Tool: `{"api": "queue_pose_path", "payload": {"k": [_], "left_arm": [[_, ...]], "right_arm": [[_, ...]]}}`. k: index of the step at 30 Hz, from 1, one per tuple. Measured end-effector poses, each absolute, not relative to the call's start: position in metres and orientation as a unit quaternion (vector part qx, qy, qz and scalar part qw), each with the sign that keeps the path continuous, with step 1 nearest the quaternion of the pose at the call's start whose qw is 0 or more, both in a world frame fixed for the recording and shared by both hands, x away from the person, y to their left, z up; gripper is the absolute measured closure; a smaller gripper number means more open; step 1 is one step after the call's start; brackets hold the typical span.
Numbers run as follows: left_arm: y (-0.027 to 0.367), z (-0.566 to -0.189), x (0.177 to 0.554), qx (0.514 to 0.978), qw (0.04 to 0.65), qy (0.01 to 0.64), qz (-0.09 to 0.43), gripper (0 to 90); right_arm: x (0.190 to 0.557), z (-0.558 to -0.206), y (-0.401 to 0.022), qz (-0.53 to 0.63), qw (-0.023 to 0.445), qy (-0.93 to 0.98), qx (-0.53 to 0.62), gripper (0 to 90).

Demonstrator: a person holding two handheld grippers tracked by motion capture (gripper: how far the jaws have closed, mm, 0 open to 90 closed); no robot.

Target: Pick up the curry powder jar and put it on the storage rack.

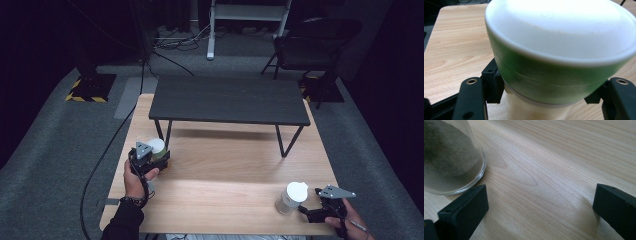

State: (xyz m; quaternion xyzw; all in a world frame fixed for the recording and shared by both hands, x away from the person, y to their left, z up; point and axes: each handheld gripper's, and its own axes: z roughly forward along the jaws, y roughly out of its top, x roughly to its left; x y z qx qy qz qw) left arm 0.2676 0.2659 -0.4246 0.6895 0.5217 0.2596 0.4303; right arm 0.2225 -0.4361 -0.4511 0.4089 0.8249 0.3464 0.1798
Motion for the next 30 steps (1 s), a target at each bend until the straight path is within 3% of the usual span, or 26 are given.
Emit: {"api": "queue_pose_path", "payload": {"k": [30], "left_arm": [[0.234,-0.352,0.254,0.714,0.466,0.458,0.253,33.9]], "right_arm": [[0.222,-0.451,-0.436,0.346,0.18,0.825,0.409,0.0]]}}
